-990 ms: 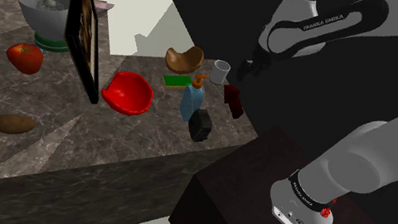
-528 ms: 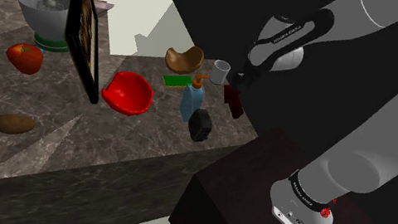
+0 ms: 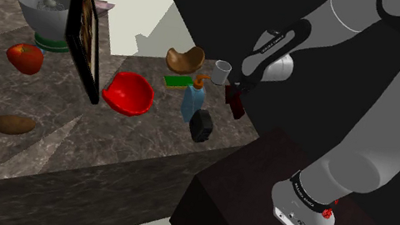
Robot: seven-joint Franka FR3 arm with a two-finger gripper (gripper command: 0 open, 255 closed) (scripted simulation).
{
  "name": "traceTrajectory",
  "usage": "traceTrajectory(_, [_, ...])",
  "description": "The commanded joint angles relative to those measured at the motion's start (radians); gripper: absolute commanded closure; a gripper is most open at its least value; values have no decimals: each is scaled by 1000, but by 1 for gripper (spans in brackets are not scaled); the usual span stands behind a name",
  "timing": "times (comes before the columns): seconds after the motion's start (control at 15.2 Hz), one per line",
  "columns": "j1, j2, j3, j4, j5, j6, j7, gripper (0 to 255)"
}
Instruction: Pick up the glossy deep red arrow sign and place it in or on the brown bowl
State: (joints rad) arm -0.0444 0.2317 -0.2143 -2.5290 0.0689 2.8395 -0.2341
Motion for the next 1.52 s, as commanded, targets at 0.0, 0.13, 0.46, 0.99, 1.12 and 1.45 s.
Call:
traceTrajectory(0.0, [-6, 26, 10, 5, 14, 22, -8, 0])
traceTrajectory(0.13, [-6, 26, 10, 5, 14, 22, -8, 0])
traceTrajectory(0.46, [-6, 26, 10, 5, 14, 21, -8, 0])
traceTrajectory(0.99, [-6, 26, 10, 5, 14, 21, -8, 255])
traceTrajectory(1.12, [-6, 26, 10, 5, 14, 22, -8, 255])
traceTrajectory(1.45, [14, -50, -18, -3, -29, -45, 21, 255])
